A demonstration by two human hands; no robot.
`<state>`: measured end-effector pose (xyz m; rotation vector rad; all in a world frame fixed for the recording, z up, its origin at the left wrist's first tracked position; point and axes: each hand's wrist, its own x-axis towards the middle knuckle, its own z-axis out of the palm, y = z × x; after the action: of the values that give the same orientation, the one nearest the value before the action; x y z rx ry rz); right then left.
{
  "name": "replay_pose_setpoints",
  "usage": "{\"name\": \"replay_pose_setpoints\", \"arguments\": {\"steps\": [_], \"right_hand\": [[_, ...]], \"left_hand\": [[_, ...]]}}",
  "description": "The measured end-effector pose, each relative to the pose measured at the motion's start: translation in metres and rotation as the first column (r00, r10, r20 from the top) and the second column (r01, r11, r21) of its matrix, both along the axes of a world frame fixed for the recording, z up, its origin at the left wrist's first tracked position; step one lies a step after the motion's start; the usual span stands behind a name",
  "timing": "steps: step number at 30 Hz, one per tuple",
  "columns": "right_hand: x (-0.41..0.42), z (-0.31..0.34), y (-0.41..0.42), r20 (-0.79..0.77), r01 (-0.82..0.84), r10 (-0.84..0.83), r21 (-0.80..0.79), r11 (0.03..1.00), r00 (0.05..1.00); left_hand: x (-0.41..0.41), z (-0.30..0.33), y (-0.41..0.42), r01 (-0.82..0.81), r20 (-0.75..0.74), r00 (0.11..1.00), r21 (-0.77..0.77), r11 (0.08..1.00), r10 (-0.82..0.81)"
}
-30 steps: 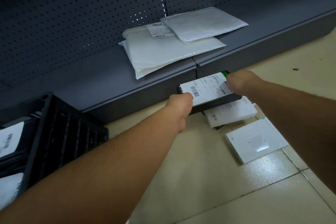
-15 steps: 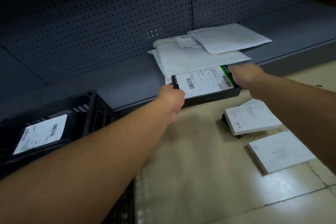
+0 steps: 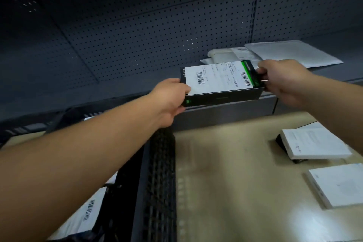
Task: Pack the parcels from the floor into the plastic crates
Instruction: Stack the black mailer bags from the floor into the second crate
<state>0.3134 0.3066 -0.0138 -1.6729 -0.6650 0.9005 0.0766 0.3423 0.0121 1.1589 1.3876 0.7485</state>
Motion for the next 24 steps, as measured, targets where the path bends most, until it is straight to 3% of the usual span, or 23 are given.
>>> {"name": "replay_pose_setpoints", "arguments": {"steps": [11, 24], "right_hand": [[-0.119, 0.043, -0.010, -0.158, -0.227, 0.256, 0.181, 0.957, 0.954], [-0.229, 0.023, -0.010, -0.209, -0.480, 0.481, 0.057, 0.875, 0.852]], "left_hand": [[-0.133, 0.017, 0.003, -0.067, 0.066, 0.996, 0.060, 0.996, 0.063], [-0.261, -0.004, -0.007, -0.275, -0.042, 0.959, 0.104, 0.956, 0.281]]}}
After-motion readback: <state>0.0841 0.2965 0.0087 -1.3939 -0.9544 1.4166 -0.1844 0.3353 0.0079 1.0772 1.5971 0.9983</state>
